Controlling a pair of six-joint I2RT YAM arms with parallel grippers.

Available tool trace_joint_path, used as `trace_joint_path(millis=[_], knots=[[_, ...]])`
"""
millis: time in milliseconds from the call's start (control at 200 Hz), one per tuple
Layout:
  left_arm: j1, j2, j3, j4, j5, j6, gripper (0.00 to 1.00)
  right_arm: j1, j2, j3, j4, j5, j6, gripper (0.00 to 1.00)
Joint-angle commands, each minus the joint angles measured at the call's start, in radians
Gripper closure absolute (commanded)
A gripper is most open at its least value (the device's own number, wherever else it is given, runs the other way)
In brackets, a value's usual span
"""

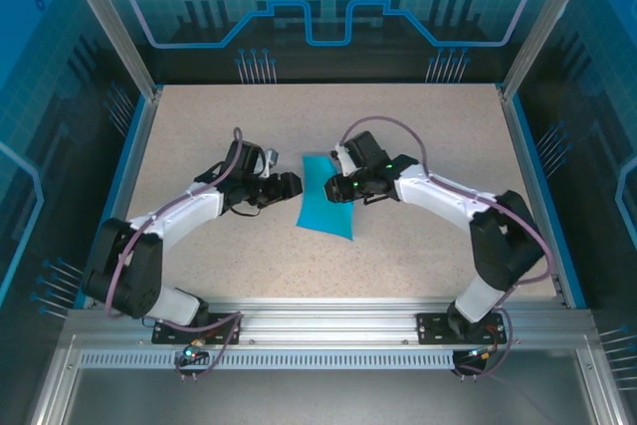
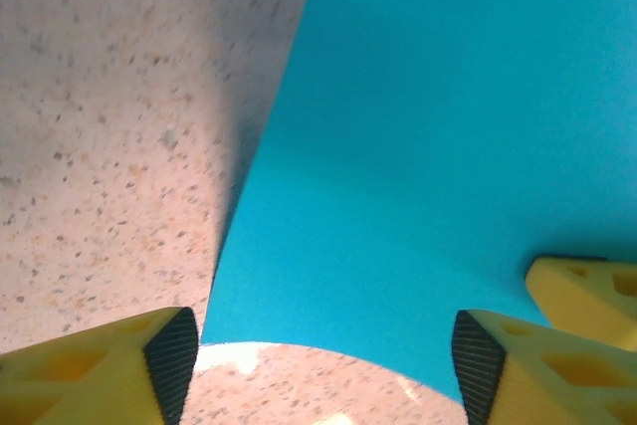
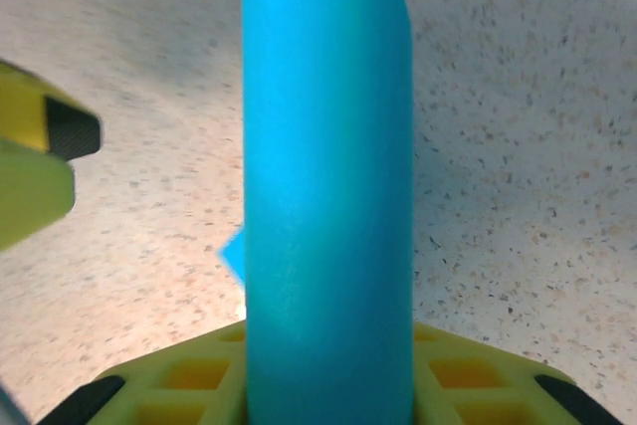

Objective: Fold a paper plane with a square sheet of paper (fold left side to right side)
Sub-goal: Pick up the square sheet of paper from the center of the table.

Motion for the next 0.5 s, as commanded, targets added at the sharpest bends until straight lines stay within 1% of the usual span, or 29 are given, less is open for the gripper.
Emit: trace_joint_path(millis=[0, 65, 140, 320, 495], knots=[[0.024, -0.110, -0.051, 0.142, 0.065, -0.005, 0.22, -0.047, -0.120, -0.031, 0.008, -0.133, -0.094, 0.68], [0.031, -0.166, -0.078, 0.195, 0.077, -0.010, 0.17, -0.074, -0.187, -0.043, -0.005, -0.180, -0.129, 0.68], [0.037, -0.225, -0.092, 0.249, 0.104, -0.012, 0.14, -0.104, -0.258, -0.048, -0.028, -0.229, -0.166, 0.68], [0.037, -0.312, -0.102, 0.365, 0.194, -0.009, 0.11, -0.170, -0.402, -0.017, -0.107, -0.349, -0.234, 0.69], [0.036, -0.339, -0.087, 0.479, 0.318, -0.012, 0.09, -0.179, -0.489, 0.054, -0.181, -0.475, -0.298, 0.69]])
